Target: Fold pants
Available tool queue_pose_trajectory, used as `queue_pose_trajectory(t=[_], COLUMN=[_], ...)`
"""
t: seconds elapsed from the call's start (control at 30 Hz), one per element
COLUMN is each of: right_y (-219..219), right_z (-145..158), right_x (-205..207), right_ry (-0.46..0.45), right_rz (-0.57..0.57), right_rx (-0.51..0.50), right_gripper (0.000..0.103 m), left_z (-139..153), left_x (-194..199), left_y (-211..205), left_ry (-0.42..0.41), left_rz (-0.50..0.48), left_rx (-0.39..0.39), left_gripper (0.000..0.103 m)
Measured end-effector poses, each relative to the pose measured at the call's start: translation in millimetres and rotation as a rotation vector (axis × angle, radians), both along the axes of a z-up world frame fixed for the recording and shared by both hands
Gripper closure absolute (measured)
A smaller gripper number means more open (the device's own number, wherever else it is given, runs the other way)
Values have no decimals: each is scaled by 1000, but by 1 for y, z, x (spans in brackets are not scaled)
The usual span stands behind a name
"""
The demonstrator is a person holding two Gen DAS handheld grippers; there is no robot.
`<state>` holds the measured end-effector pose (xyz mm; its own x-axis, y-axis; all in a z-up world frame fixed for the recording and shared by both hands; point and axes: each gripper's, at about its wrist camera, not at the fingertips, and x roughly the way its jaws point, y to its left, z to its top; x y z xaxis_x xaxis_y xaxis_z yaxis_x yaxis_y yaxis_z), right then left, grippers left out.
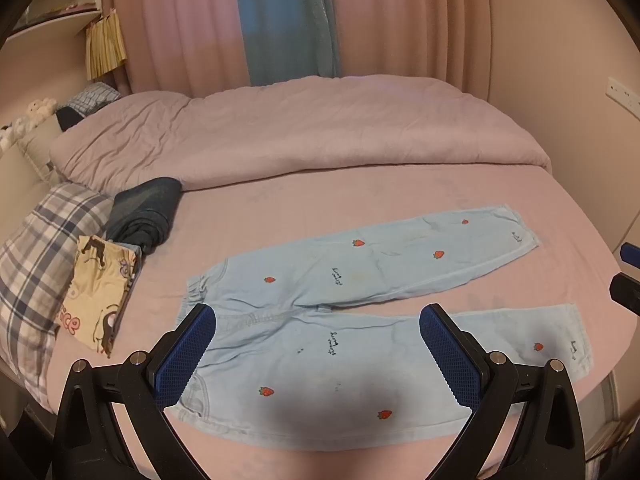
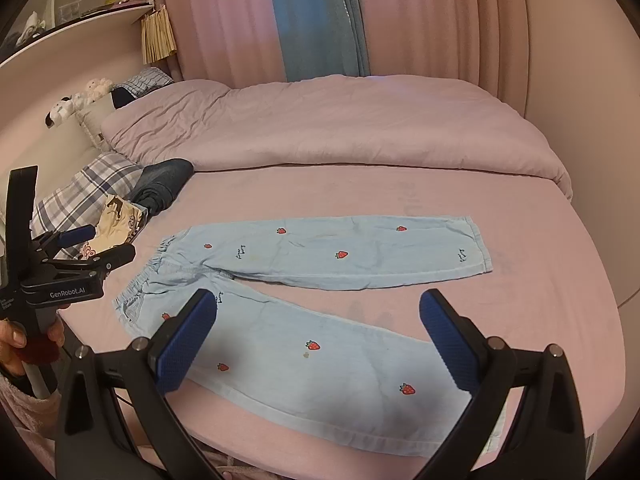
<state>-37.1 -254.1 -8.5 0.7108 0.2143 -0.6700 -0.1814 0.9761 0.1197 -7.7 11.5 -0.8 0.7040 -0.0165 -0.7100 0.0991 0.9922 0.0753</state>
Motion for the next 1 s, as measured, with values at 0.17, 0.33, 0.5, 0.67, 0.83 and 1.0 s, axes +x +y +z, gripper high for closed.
queue_pose_trajectory(t=[0.17, 0.33, 0.5, 0.67, 0.83, 1.0], right_y=[1, 1, 1, 2, 3, 3], right_z=[0, 0, 0, 1, 1, 1], right_x=[0, 1, 1, 1, 1, 1], right_ry=[-1, -3, -3, -4, -4, -4], right_rz=[4, 10, 13, 15, 17, 18], right_rx=[-2, -7, -7, -7, -8, -9], right_gripper=[2, 2, 2, 2, 2, 2], left_z=[1, 2, 2, 2, 2, 2], left_x=[0, 0, 1, -1, -1, -1], left_y=[-2, -4, -4, -4, -4, -4], left_ry=[-2, 1, 1, -1, -3, -3], left_rz=[1, 1, -2, -5, -7, -7], left_rx=[-4, -4, -6, -7, -8, -7], left_gripper=[1, 1, 1, 1, 1, 1])
